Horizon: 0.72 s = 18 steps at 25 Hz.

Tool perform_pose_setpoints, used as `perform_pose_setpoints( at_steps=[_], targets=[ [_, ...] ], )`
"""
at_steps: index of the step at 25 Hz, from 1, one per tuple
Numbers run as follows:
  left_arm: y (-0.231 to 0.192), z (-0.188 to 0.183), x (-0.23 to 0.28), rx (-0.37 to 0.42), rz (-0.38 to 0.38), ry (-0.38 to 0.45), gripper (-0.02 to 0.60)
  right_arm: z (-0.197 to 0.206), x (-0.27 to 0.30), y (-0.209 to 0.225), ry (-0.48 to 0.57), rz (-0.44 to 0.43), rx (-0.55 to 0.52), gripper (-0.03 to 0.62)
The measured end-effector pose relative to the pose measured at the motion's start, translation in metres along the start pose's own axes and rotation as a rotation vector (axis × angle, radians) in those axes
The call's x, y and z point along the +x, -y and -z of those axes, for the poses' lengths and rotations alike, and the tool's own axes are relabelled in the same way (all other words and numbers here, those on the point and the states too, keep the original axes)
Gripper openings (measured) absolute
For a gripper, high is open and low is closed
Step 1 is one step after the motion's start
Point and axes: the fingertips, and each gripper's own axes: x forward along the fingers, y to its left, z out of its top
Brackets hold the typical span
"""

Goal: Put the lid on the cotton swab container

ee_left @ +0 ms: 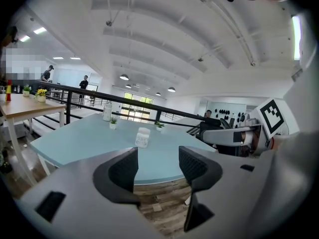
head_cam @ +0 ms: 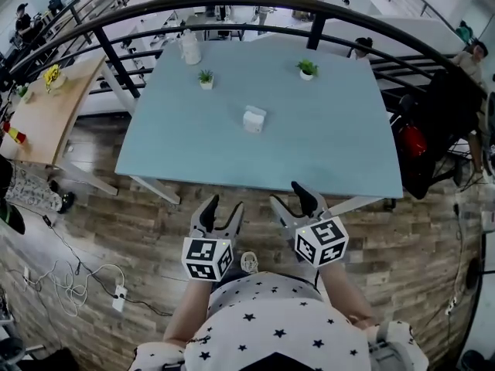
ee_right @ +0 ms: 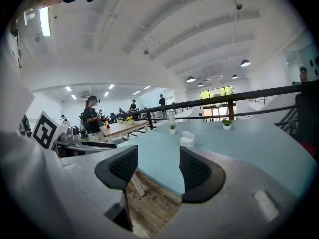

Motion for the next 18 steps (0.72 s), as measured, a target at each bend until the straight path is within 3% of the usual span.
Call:
perform_pose_setpoints(
  at_steps=[9, 18],
  targets=[
    [-0.033, -0.017, 0.037, 0.018, 0.024, -0.012, 0.241, -0.016, 0.045, 0.017, 0.004, 0.035, -0.014, 0.245],
    [-0.038, -0.018, 0.065, 0.015, 0.043, -0.031, 0.252, -0.026, 0.060, 0.029, 0.004, 0.051, -0.022, 0.245]
  ],
)
